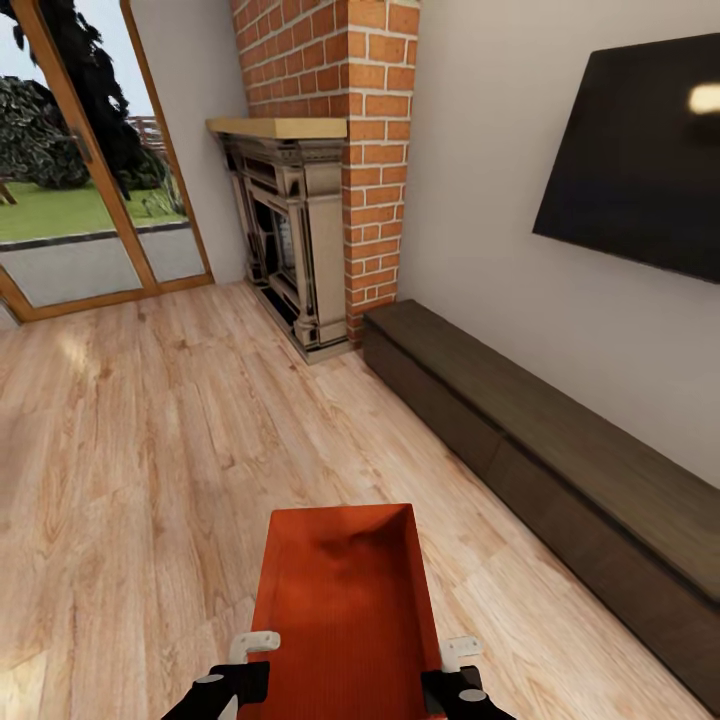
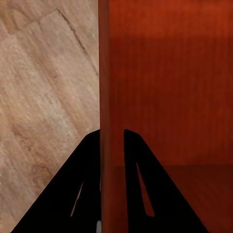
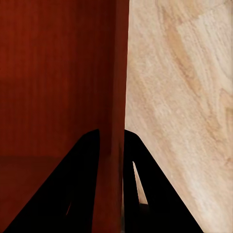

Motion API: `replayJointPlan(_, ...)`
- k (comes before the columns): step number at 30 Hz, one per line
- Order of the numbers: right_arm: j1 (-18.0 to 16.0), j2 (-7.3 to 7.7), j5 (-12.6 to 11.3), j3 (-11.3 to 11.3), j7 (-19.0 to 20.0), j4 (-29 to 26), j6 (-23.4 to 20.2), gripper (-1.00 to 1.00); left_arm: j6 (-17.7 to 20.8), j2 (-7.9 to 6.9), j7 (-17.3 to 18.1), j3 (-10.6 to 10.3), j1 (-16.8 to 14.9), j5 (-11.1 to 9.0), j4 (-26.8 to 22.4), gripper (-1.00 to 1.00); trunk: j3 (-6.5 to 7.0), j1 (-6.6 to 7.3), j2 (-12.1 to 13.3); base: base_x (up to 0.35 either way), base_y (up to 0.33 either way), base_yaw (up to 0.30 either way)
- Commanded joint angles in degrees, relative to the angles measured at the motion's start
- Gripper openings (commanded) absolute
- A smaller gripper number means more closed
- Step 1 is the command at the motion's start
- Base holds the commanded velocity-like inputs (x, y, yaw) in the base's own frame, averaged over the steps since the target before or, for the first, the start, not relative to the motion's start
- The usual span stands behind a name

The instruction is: Move the two storage containers from the living room to the garage. In the garage, place one container on the floor and stack the other container on top of it (either order is fine).

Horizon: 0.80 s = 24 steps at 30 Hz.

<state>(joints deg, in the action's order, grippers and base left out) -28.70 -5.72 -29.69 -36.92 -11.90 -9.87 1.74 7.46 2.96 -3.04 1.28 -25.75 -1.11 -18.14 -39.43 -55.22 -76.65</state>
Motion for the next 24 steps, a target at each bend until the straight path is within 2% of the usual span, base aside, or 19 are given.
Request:
replayJointPlan(1, -0.04, 0.02, -0.81, -0.08, -0.75, 0.2, 0.32, -1.0, 0.36, 0.03, -0.45, -0.05, 0.0, 0.0, -0.21, -1.0, 0.14, 0.23, 0.39, 0.0, 0.0, 0.0)
replayJointPlan(24, -0.02, 0.27, -0.9, -0.05, -0.75, 0.2, 0.2, -1.0, 0.46, 0.1, -0.21, -0.05, 0.0, 0.05, -0.14, -1.0, 4.27, 5.28, 9.62, 0.0, 0.0, 0.0)
